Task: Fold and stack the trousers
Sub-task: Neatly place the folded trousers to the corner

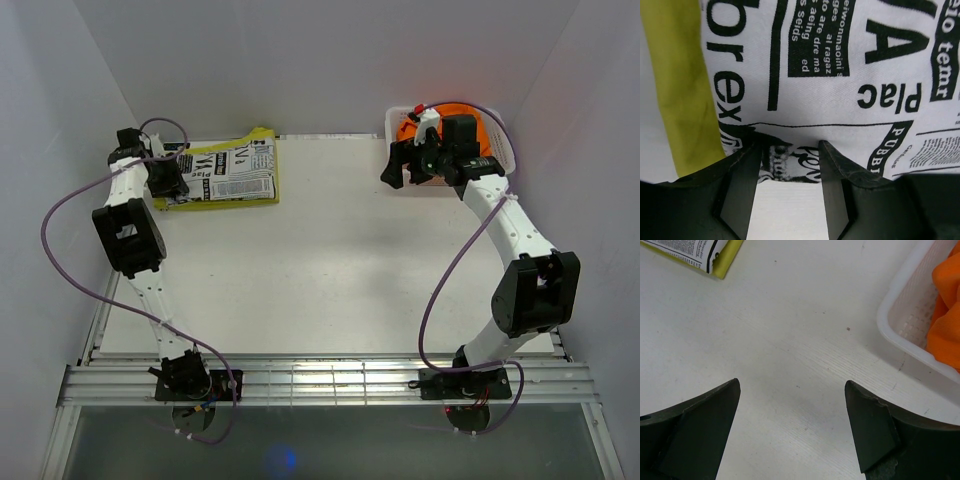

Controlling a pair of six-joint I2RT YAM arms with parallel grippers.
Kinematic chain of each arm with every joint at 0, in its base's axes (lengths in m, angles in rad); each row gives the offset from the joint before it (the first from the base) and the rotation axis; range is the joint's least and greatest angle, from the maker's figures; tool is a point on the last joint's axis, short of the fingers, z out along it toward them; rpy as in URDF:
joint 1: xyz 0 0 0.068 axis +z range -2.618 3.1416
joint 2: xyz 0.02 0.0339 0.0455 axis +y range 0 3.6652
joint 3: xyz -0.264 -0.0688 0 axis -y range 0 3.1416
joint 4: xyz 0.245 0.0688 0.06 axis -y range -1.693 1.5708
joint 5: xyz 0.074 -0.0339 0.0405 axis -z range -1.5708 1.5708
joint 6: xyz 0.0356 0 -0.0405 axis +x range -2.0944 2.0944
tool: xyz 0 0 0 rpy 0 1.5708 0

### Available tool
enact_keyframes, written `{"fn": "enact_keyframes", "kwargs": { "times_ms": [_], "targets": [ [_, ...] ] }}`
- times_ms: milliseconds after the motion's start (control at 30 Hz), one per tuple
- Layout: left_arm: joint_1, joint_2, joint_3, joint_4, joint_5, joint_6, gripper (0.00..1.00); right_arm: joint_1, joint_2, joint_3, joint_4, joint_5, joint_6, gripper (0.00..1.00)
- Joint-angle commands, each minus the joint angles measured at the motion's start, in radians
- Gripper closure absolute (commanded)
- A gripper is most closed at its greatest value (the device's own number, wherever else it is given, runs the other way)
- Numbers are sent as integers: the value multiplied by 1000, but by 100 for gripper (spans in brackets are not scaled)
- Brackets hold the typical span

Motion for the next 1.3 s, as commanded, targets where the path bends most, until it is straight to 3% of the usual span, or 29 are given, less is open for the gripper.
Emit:
{"fn": "enact_keyframes", "kwargs": {
  "times_ms": [0, 300, 467, 500, 567, 600, 700, 767, 900, 1167, 1267],
  "targets": [
    [-13, 35, 93, 60, -13, -36, 40, -12, -20, 2, -21, 23, -36, 10],
    [-14, 72, 181, 106, 2, -39, 33, -26, -21, 21, -44, 28, -53, 10],
    [-11, -121, 28, 189, 16, -45, 12, -46, -47, 28, -55, 37, -66, 10],
    [-11, -149, 28, 197, 30, -48, 2, -50, -58, 30, -58, 32, -71, 10],
    [-11, -180, 95, 168, 53, -37, 2, -78, -67, 33, -69, 20, -73, 10],
    [-11, -177, 218, 139, 70, -10, 2, -87, -79, 33, -75, 14, -74, 10],
    [-25, -152, 400, -20, 185, 93, 2, -118, -119, -7, -93, -5, -83, 10],
    [-65, -180, 411, -128, 254, 226, 2, -129, -151, -47, -97, -3, -120, 10],
    [-189, -382, 134, -177, 171, 315, 2, -135, -262, -166, -149, -1, -180, 10],
    [-379, -700, -551, -27, 234, 195, 2, -135, -496, -452, -218, 3, -289, 10],
    [-460, -770, -693, 24, 200, 165, 2, -135, -565, -518, -238, 2, -313, 10]
  ]
}}
